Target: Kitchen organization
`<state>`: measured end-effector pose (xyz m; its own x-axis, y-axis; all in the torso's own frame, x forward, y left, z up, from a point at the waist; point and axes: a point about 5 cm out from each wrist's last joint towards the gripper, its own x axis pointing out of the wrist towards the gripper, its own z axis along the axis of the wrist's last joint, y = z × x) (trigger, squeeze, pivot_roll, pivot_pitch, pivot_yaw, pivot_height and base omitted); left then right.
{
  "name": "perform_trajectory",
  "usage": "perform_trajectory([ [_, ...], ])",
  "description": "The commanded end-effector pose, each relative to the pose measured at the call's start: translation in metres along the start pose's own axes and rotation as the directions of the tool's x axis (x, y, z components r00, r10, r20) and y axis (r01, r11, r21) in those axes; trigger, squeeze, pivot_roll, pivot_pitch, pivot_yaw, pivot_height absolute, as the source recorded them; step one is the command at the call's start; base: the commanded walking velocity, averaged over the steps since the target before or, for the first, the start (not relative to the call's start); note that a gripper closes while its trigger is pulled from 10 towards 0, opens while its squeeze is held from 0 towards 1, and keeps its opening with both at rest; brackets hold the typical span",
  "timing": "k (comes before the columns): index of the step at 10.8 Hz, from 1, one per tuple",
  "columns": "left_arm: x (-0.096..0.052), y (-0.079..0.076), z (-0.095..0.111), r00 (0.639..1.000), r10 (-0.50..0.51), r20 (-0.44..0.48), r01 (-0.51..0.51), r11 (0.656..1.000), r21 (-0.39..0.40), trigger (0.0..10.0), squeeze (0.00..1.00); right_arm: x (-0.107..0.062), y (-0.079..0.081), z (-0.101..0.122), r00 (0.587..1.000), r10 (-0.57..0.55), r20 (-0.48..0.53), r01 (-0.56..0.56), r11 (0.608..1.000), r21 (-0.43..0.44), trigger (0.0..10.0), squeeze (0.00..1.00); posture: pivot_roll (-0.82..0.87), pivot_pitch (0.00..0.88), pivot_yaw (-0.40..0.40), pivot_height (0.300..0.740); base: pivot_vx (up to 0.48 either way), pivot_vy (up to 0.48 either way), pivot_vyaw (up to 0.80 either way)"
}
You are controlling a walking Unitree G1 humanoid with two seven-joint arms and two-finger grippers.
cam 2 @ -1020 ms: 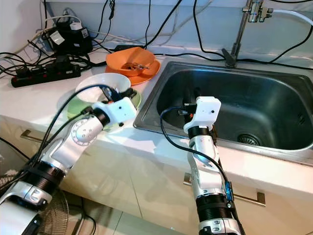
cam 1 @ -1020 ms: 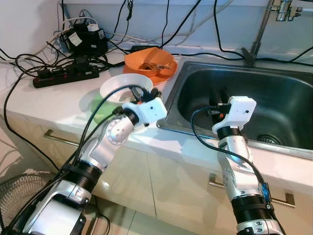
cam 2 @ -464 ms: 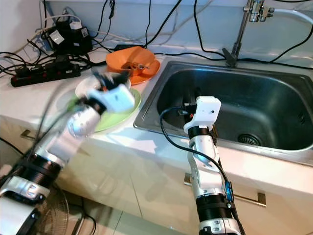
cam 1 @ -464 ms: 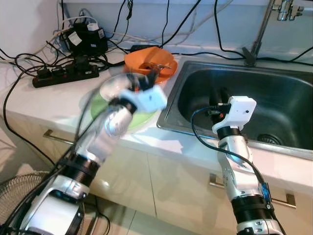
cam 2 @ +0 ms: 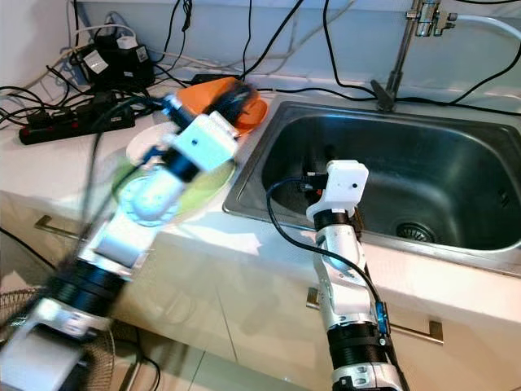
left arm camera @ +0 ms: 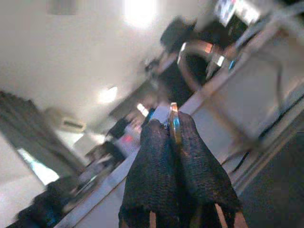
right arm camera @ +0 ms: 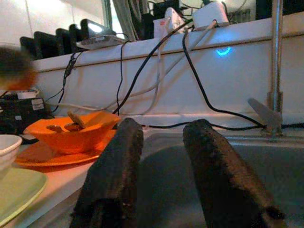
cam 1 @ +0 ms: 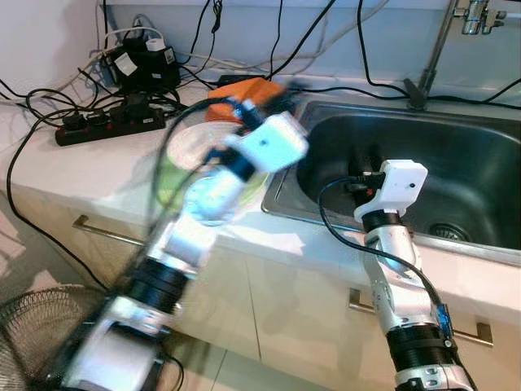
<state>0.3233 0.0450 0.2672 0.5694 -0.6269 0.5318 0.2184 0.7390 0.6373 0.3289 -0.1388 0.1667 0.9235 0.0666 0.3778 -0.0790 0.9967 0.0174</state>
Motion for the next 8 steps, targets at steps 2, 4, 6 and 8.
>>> perform_trajectory([
  [2,0.006,-0.007,0.014,0.997,-0.044,0.067,0.048,0.997,-0.066,10.0,0.00,0.009,-0.004,0.011,0.999,0.025,0.047,-0.025,1.000,-0.017,10.0,1.00,0.05,0.008,0.103,0.740,0.000,0.000,0.00],
  [4,0.008,-0.016,0.019,0.992,-0.085,0.088,0.097,0.986,-0.136,10.0,0.00,0.008,0.001,0.016,0.986,0.157,0.058,-0.156,0.987,-0.024,10.0,1.00,0.05,0.009,0.106,0.740,0.000,0.000,0.00],
  [6,0.006,-0.022,0.018,0.991,-0.112,0.079,0.124,0.980,-0.158,10.0,0.00,0.005,0.012,0.017,0.958,0.280,0.053,-0.281,0.960,-0.004,10.0,1.00,0.05,0.010,0.107,0.740,0.000,0.000,0.00],
  [8,0.004,-0.028,0.015,0.988,-0.142,0.061,0.151,0.969,-0.197,10.0,0.00,0.004,0.020,0.020,0.945,0.321,0.070,-0.324,0.945,0.037,10.0,0.00,0.05,0.009,0.108,0.740,0.000,0.000,0.00],
])
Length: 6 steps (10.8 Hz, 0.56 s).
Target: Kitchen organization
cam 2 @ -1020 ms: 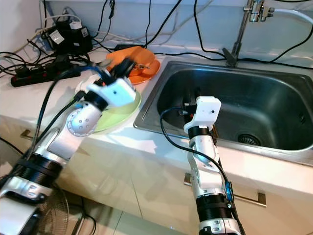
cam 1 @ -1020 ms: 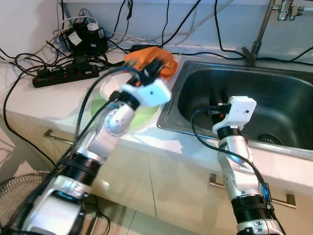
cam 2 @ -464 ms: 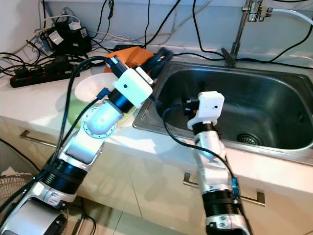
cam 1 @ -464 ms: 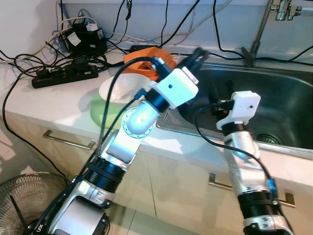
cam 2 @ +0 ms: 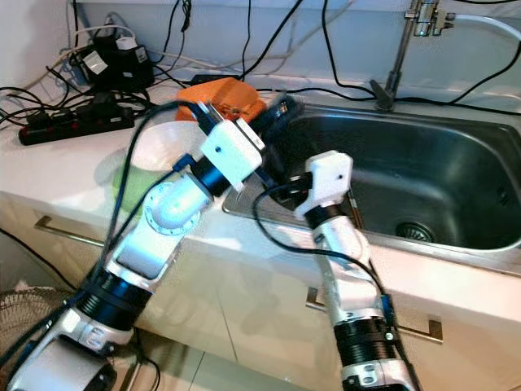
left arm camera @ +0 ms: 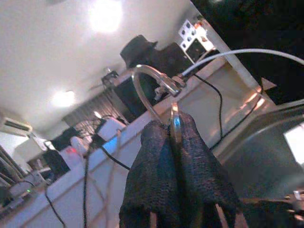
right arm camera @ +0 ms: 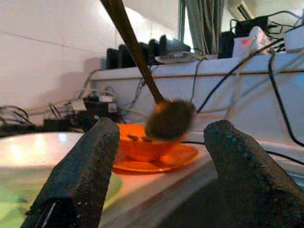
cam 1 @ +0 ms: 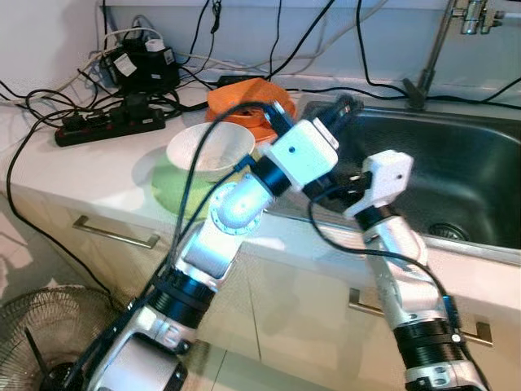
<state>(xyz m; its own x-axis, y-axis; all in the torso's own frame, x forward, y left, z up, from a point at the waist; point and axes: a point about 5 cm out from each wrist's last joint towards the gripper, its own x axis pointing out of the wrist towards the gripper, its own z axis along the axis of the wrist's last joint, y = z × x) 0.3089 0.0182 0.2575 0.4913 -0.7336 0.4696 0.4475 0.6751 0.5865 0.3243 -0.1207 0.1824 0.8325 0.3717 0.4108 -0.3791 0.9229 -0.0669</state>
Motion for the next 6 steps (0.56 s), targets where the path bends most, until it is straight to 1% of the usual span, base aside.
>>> perform_trajectory([
  [1,-0.001,-0.002,0.001,1.000,-0.016,0.000,0.016,1.000,-0.018,10.0,0.00,0.003,0.002,0.006,1.000,0.014,0.028,-0.014,1.000,0.012,10.0,0.00,0.05,0.011,0.110,0.740,0.000,0.000,0.00],
  [2,-0.002,-0.005,-0.001,1.000,-0.017,-0.005,0.017,0.997,-0.076,10.0,0.00,0.003,0.006,0.006,0.999,0.037,0.024,-0.038,0.999,0.020,10.0,0.00,0.05,0.013,0.108,0.740,0.000,0.000,0.00],
  [3,-0.003,-0.009,-0.003,1.000,-0.025,-0.012,0.023,0.994,-0.110,10.0,0.00,0.003,0.008,0.006,0.999,0.040,0.023,-0.041,0.999,0.025,10.0,0.00,0.05,0.015,0.109,0.740,0.000,0.000,0.00],
  [5,-0.004,-0.015,-0.004,0.999,-0.046,-0.015,0.043,0.987,-0.157,10.0,0.00,0.003,0.008,0.006,0.999,0.032,0.026,-0.033,0.999,0.037,10.0,0.00,0.05,0.015,0.109,0.740,0.000,0.000,0.00],
  [6,-0.004,-0.015,-0.004,0.999,-0.050,-0.016,0.047,0.985,-0.166,10.0,0.00,0.003,0.008,0.006,0.999,0.031,0.026,-0.032,0.999,0.038,10.0,0.00,0.05,0.015,0.109,0.740,0.000,0.000,0.00],
])
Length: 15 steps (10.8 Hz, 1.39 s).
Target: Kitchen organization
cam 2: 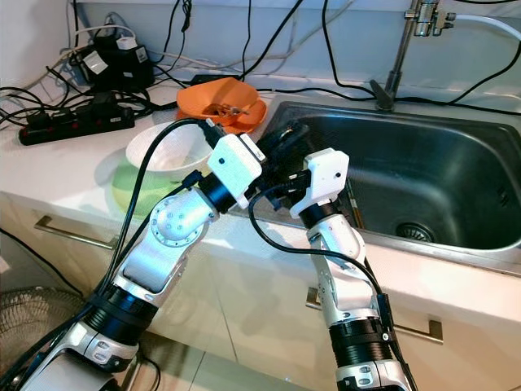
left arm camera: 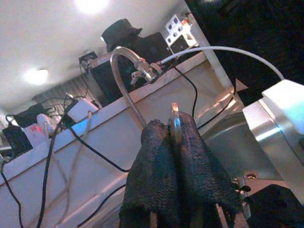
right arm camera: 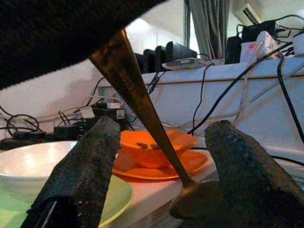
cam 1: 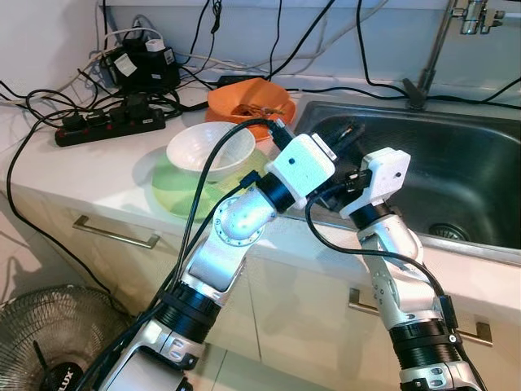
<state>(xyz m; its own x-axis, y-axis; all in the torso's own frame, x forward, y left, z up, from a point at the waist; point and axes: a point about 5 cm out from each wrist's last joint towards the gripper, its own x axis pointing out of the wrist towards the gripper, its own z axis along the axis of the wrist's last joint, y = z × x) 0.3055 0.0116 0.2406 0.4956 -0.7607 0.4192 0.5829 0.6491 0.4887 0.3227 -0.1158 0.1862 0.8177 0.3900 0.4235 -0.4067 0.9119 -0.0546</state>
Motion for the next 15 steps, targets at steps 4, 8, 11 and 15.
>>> perform_trajectory([
  [4,0.000,0.001,0.005,1.000,-0.007,0.012,0.007,1.000,-0.015,10.0,0.00,0.000,-0.001,-0.002,1.000,-0.016,-0.013,0.016,1.000,0.002,0.0,0.00,0.05,0.012,0.108,0.740,0.000,0.000,0.00],
  [8,-0.001,0.000,0.002,1.000,-0.008,-0.001,0.008,1.000,-0.020,10.0,0.00,-0.004,-0.002,-0.010,0.999,-0.027,-0.044,0.027,1.000,0.008,0.0,0.00,0.05,0.012,0.108,0.740,0.000,0.000,0.00],
  [11,-0.001,0.002,0.002,1.000,-0.002,-0.004,0.002,1.000,-0.017,10.0,0.00,-0.005,-0.002,-0.011,0.998,-0.033,-0.044,0.033,0.999,0.011,0.0,0.00,0.05,0.015,0.108,0.740,0.000,0.000,0.00],
  [15,-0.001,0.003,0.002,1.000,0.005,-0.005,-0.005,1.000,-0.021,10.0,0.00,-0.005,-0.003,-0.011,0.998,-0.036,-0.043,0.036,0.999,0.011,0.0,0.00,0.05,0.013,0.109,0.740,0.000,0.000,0.00],
])
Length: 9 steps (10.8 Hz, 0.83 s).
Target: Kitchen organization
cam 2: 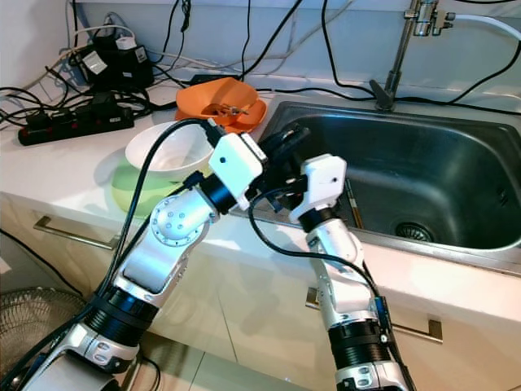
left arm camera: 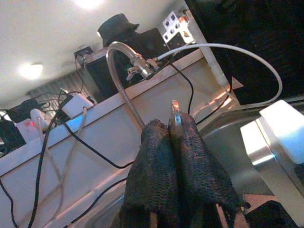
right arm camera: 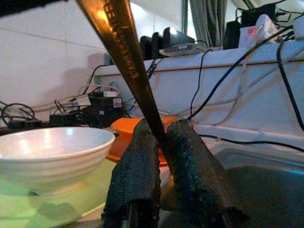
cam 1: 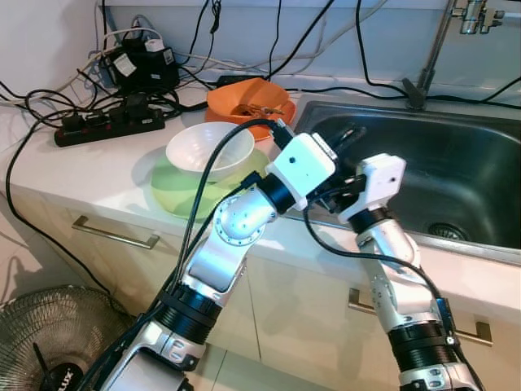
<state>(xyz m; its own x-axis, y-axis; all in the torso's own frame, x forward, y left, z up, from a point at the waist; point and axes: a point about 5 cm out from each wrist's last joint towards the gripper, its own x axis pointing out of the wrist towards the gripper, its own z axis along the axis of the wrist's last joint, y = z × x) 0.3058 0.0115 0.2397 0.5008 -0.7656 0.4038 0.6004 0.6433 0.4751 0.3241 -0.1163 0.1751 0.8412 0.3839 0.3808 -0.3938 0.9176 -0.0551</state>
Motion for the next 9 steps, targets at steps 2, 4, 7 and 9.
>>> perform_trajectory([
  [2,-0.0015,0.0049,0.0023,1.000,0.025,0.007,-0.025,1.000,0.003,10.0,0.00,-0.0008,-0.0029,-0.0007,1.000,-0.025,0.005,0.025,1.000,0.016,0.0,0.00,0.05,0.016,0.109,0.740,0.000,0.000,0.00],
  [4,-0.0017,0.0080,0.0022,0.999,0.044,0.006,-0.044,0.999,0.000,10.0,0.00,-0.0007,-0.0033,-0.0007,1.000,-0.026,0.005,0.026,1.000,0.014,0.0,0.00,0.05,0.014,0.108,0.740,0.000,0.000,0.00],
  [7,-0.0019,0.0090,0.0022,0.999,0.050,0.006,-0.050,0.999,0.004,10.0,0.00,-0.0012,-0.0041,-0.0010,1.000,-0.029,0.004,0.029,0.999,0.013,0.0,0.00,0.06,0.014,0.107,0.740,0.000,0.000,0.00],
  [9,-0.0020,0.0094,0.0022,0.999,0.053,0.005,-0.053,0.999,0.007,10.0,0.00,-0.0014,-0.0051,-0.0010,0.999,-0.033,0.003,0.033,0.999,0.008,0.0,0.00,0.05,0.016,0.108,0.740,0.000,0.000,0.00],
])
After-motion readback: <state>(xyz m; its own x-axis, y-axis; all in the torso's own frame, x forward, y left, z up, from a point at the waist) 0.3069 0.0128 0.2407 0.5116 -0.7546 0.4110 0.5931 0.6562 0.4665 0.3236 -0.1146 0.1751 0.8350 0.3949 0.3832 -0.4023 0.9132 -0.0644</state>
